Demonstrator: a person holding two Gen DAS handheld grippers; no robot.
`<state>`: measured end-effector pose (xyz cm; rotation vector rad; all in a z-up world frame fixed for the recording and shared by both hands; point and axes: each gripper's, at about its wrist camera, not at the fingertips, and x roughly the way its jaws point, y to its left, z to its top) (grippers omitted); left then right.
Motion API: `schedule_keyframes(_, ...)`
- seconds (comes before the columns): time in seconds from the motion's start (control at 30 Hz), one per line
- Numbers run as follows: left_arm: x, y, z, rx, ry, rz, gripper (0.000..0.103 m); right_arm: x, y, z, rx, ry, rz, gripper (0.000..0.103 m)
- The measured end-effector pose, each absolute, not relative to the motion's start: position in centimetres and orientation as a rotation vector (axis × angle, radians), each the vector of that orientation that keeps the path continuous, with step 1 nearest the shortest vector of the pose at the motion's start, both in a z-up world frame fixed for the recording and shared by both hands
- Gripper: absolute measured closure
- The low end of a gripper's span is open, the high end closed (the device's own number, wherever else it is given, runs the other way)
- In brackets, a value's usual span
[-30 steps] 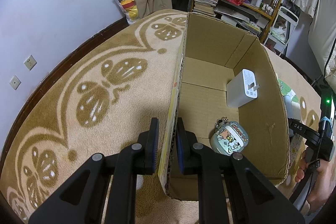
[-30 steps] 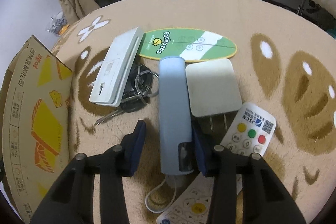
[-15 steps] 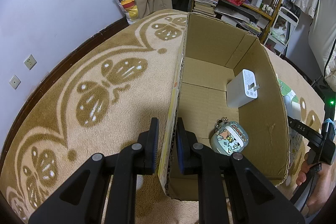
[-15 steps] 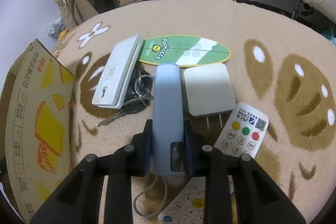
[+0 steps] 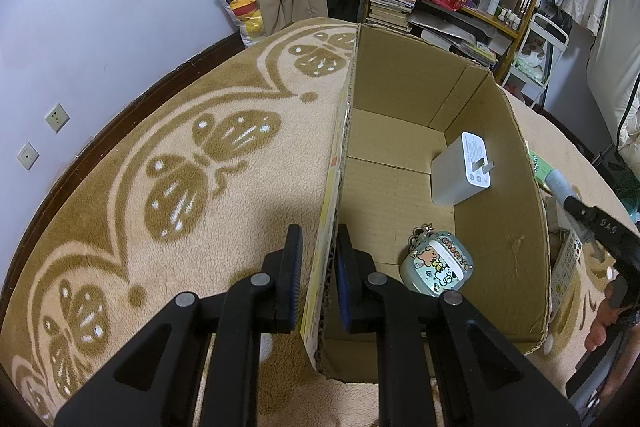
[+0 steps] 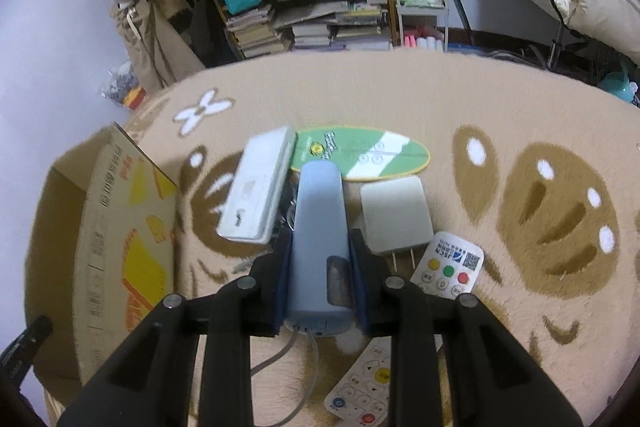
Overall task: Organize rigid objects
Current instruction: 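Lift the light-blue power bank and carry it over the box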
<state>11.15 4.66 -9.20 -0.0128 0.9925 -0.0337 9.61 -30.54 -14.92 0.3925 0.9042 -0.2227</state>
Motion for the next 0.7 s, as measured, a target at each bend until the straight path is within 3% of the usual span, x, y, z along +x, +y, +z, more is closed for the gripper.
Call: schedule_keyframes(0.7,11.1,4.7,-9.2,-0.011,0.992,-0.033,0.088,8.4,-24.9,-5.7,0.334,0.667,0.006,0.074)
